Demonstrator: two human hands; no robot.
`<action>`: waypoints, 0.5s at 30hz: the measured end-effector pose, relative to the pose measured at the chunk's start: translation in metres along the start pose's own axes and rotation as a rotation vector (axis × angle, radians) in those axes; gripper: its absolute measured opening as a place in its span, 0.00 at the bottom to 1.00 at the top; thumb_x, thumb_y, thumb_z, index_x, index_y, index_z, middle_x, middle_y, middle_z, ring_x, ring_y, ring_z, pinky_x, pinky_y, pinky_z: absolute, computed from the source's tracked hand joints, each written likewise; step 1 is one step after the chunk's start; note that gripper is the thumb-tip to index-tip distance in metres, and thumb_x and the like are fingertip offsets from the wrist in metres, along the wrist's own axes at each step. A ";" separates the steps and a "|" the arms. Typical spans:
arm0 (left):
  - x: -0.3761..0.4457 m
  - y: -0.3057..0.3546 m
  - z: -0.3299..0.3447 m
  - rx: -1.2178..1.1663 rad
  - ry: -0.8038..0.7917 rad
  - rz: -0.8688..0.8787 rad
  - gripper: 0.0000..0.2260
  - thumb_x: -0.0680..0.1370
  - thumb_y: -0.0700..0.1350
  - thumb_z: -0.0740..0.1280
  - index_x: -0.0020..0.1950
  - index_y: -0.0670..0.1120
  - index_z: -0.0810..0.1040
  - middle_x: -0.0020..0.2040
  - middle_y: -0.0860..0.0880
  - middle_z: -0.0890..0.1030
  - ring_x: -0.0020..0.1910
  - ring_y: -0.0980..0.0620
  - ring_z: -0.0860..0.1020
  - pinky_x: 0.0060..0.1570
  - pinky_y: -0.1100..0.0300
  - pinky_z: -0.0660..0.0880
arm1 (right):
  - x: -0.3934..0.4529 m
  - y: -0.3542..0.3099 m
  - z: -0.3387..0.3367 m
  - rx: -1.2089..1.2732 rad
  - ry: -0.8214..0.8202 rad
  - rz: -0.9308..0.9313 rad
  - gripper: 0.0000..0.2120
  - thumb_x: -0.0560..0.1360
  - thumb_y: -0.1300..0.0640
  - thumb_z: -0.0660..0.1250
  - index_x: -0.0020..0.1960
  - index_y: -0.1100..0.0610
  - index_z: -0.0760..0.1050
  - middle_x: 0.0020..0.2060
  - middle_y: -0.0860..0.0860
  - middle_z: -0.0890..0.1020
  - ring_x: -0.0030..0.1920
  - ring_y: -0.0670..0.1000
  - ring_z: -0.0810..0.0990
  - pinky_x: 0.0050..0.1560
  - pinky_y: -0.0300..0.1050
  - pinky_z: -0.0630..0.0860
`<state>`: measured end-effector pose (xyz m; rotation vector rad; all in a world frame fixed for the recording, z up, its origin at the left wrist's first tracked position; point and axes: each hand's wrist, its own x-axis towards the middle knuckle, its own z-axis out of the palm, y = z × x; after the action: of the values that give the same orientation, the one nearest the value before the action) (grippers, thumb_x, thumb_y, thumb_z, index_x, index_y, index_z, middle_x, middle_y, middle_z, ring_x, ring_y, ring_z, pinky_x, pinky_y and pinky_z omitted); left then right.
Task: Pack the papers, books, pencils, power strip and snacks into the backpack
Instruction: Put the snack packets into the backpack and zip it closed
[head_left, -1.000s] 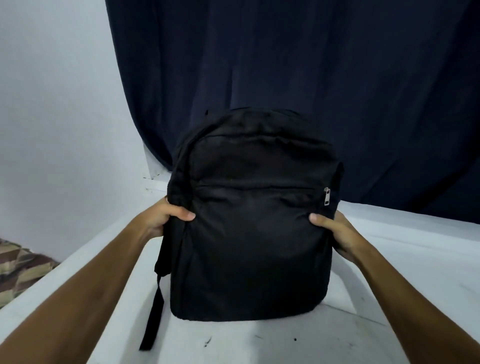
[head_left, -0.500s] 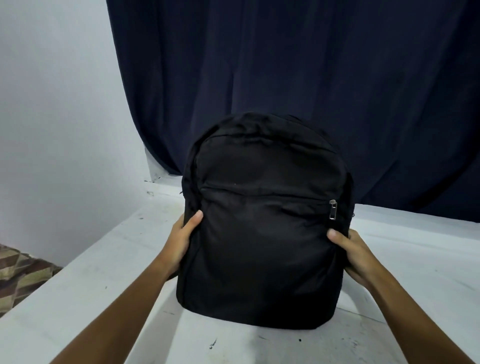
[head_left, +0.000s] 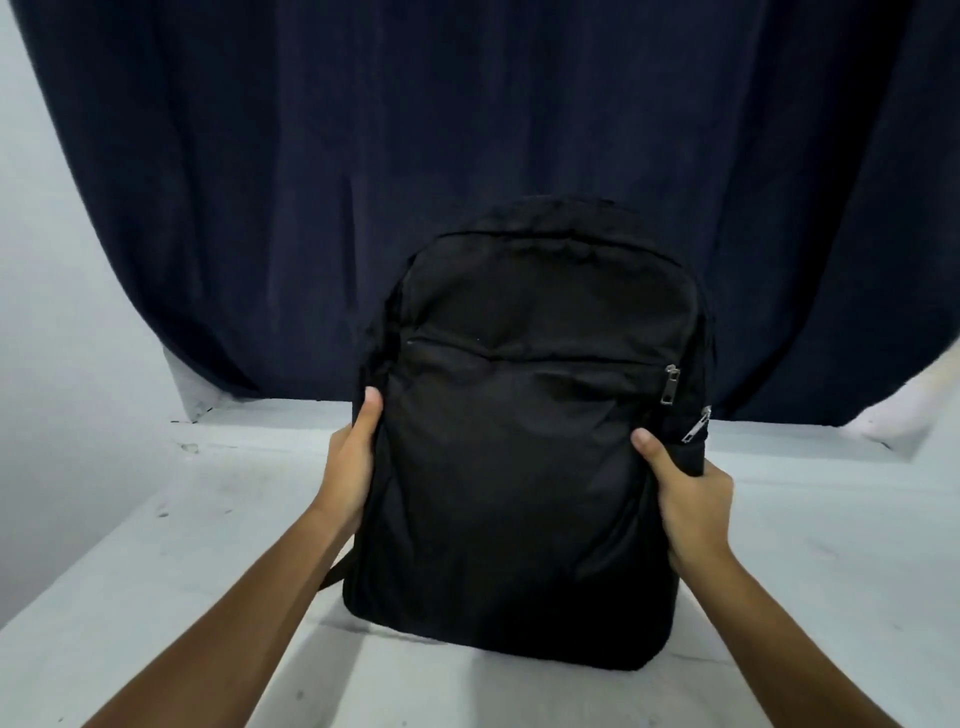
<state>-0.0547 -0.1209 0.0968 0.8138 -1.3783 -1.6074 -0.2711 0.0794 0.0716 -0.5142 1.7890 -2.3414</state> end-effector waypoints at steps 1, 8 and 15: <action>0.009 0.004 0.013 0.003 -0.008 0.009 0.26 0.75 0.66 0.61 0.54 0.46 0.83 0.52 0.50 0.85 0.53 0.50 0.82 0.56 0.54 0.76 | 0.011 -0.005 -0.003 0.004 0.026 -0.011 0.12 0.67 0.50 0.77 0.38 0.58 0.80 0.37 0.48 0.84 0.38 0.44 0.81 0.40 0.36 0.75; 0.066 0.012 0.080 -0.055 -0.076 0.069 0.24 0.77 0.65 0.60 0.55 0.47 0.82 0.52 0.52 0.85 0.54 0.53 0.81 0.57 0.56 0.75 | 0.095 -0.022 -0.006 -0.016 0.100 -0.086 0.16 0.67 0.49 0.78 0.37 0.62 0.79 0.34 0.49 0.82 0.31 0.39 0.79 0.32 0.30 0.75; 0.103 -0.039 0.102 -0.089 -0.075 -0.069 0.25 0.76 0.65 0.61 0.56 0.46 0.82 0.54 0.49 0.84 0.56 0.49 0.80 0.59 0.52 0.75 | 0.138 0.024 -0.006 -0.058 0.089 -0.031 0.13 0.68 0.51 0.77 0.38 0.61 0.80 0.34 0.49 0.83 0.36 0.45 0.79 0.37 0.37 0.74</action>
<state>-0.1959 -0.1680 0.0820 0.7625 -1.3330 -1.7553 -0.4042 0.0340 0.0718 -0.4552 1.9065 -2.3737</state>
